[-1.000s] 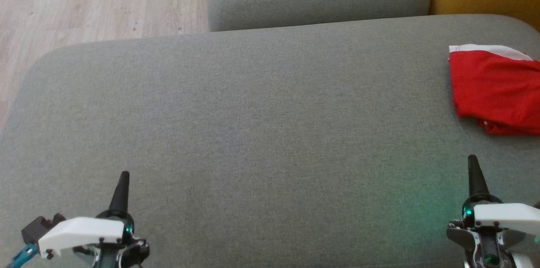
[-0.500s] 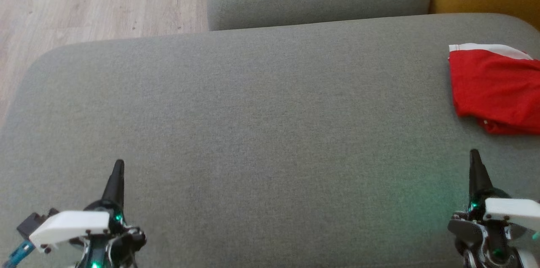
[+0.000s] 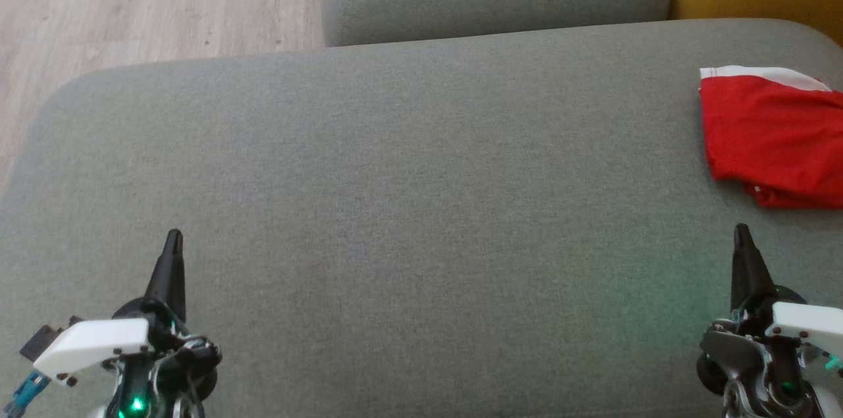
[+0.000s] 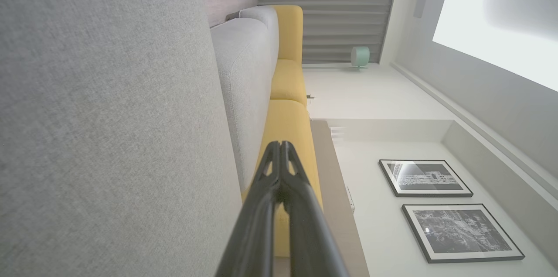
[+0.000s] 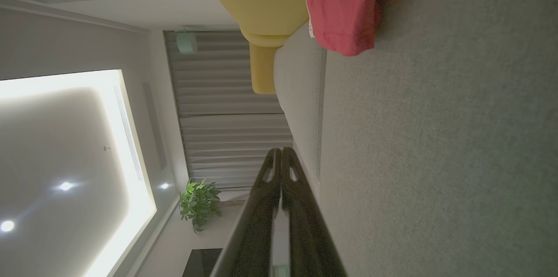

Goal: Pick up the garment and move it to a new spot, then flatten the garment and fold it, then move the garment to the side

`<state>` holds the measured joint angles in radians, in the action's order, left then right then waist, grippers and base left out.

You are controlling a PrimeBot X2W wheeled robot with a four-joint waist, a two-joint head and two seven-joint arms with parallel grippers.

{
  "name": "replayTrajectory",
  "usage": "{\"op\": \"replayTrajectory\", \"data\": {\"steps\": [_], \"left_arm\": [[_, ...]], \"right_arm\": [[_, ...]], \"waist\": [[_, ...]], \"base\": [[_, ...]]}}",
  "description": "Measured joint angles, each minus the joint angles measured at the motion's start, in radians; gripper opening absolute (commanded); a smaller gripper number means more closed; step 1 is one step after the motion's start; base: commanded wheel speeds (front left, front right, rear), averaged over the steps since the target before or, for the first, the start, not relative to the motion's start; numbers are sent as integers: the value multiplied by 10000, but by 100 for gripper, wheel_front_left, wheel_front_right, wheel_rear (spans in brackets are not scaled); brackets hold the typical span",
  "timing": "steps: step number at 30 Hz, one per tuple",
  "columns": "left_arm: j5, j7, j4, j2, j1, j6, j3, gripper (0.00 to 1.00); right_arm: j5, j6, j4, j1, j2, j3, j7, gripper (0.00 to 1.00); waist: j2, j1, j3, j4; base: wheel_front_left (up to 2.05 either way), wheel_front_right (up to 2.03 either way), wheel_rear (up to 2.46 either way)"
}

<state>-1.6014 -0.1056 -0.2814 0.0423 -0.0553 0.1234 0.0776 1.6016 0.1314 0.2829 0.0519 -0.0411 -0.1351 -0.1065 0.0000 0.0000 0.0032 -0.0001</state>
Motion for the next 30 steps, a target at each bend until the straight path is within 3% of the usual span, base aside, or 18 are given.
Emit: {"op": "replayTrajectory", "data": {"steps": [30], "left_arm": [[-31, 0, 0, -4, -12, 0, 4, 0]], "right_arm": [[0, 0, -2, 1, 0, 2, -8, 0]], "waist": [[0, 0, -1, 0]], "base": [[0, 0, 0]]}}
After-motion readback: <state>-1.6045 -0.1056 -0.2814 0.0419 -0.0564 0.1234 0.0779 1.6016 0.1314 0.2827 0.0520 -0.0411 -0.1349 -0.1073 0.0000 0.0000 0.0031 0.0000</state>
